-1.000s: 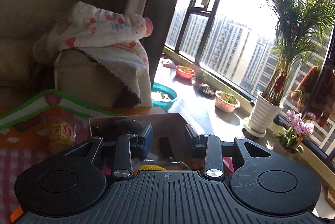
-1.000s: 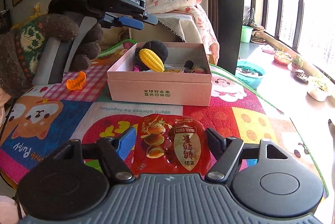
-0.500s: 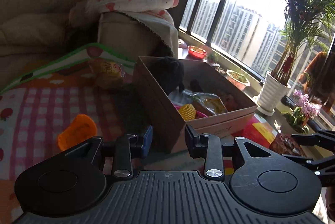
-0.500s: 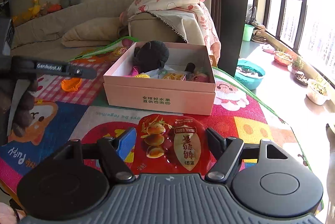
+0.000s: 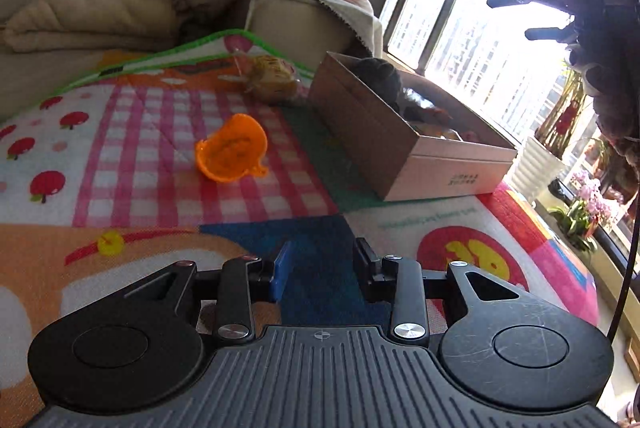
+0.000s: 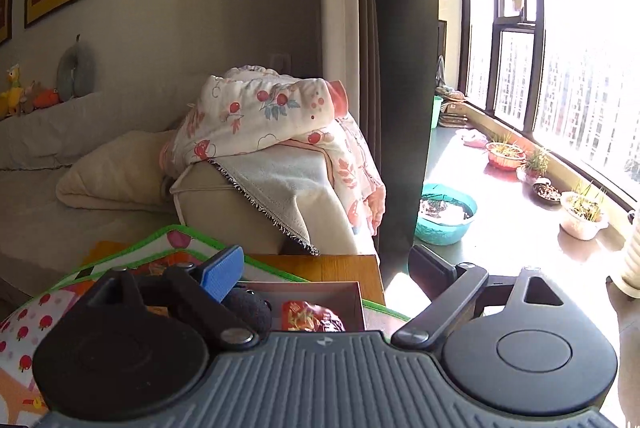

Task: Organize objects
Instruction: 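Drop the red snack packet into the pink box with the right gripper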

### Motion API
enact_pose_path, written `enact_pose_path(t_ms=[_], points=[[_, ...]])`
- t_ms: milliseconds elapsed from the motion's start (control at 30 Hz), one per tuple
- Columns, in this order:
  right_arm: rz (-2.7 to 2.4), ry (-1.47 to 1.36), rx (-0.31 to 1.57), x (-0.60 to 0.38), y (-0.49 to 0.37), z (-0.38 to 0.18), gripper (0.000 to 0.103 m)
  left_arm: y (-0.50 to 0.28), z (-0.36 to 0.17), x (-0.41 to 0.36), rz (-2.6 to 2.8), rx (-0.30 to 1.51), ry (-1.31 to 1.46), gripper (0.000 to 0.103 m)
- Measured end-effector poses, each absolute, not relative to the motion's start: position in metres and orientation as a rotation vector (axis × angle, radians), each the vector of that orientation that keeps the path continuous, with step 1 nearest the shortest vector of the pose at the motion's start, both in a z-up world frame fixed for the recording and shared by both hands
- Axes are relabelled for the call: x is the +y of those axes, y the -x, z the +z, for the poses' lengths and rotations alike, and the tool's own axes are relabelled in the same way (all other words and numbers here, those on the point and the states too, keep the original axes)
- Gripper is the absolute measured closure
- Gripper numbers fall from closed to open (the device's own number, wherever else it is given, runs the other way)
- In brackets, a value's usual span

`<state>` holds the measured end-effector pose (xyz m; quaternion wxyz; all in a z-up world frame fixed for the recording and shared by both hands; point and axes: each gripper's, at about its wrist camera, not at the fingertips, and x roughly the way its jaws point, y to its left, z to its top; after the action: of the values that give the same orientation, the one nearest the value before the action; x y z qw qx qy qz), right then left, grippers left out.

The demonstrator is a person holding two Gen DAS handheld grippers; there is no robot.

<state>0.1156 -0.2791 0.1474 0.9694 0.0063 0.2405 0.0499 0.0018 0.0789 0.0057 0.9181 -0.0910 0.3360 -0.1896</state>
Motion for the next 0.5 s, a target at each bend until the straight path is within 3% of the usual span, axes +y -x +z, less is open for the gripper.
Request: enact_pose_path(t_ms=[267, 500], points=[[0.109, 0.036, 0.515, -0.278, -0.076, 0.119, 0.007, -0.006, 0.0, 0.087, -0.382, 0.692, 0.228, 0.066], [0.198, 0.14, 0.574, -0.256, -0.014, 0.056, 0.0, -0.022, 0.01, 0.083, -0.364, 0.665, 0.235, 0.066]])
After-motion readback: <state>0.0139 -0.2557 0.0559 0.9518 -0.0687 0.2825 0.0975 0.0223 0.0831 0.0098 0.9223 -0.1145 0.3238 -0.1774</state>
